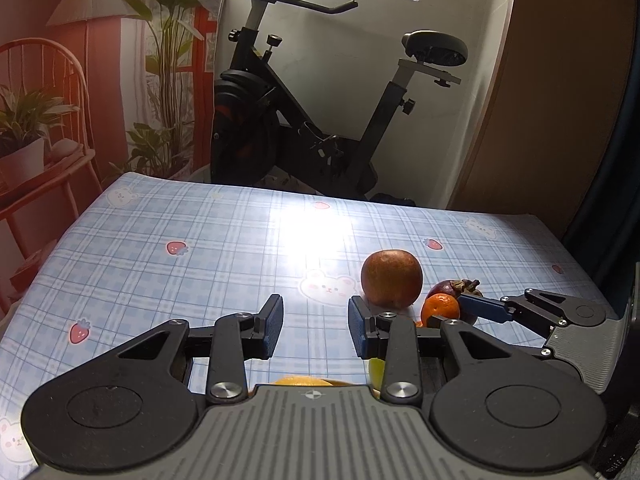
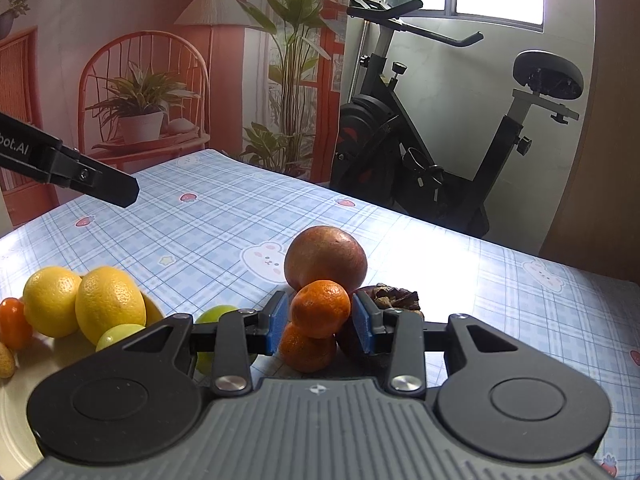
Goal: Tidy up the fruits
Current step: 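Move both tools to the two mandarins beside the mangosteen, then close the right tool on a mandarin while the left tool closes on another mandarin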
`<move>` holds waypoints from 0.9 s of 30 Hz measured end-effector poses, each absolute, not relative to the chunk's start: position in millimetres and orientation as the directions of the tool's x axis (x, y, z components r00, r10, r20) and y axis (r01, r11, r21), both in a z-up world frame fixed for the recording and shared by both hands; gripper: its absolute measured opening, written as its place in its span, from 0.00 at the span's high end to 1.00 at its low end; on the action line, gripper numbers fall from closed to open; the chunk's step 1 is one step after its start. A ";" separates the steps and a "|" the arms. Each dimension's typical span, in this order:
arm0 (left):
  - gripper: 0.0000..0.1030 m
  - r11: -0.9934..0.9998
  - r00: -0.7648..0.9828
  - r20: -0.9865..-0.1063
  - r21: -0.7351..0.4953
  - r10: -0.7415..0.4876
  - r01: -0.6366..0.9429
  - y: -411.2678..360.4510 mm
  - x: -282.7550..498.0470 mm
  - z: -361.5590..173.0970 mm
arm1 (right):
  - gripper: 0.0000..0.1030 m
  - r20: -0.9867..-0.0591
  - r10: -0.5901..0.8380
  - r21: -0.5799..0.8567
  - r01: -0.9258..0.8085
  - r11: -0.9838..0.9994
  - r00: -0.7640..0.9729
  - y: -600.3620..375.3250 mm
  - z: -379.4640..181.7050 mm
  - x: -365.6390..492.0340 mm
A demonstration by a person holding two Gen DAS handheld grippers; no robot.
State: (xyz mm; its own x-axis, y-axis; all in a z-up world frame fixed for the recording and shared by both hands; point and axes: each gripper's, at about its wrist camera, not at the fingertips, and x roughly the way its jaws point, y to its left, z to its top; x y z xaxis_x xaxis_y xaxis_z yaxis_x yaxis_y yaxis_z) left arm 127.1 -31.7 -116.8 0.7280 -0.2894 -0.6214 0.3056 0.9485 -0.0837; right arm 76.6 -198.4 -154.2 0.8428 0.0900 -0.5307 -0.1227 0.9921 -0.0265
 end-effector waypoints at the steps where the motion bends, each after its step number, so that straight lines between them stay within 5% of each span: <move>1: 0.64 0.948 0.726 -0.624 -0.084 -0.289 0.306 -30.6 128.0 -117.6 | 0.62 -0.533 0.090 -0.027 -0.123 0.992 0.841 -197.8 -155.3 78.8; 27: 0.63 0.862 0.545 -0.727 -0.125 -0.416 0.492 -93.7 154.4 -152.6 | 0.64 -0.512 0.078 0.147 -0.003 0.989 0.855 -253.3 -172.5 -0.4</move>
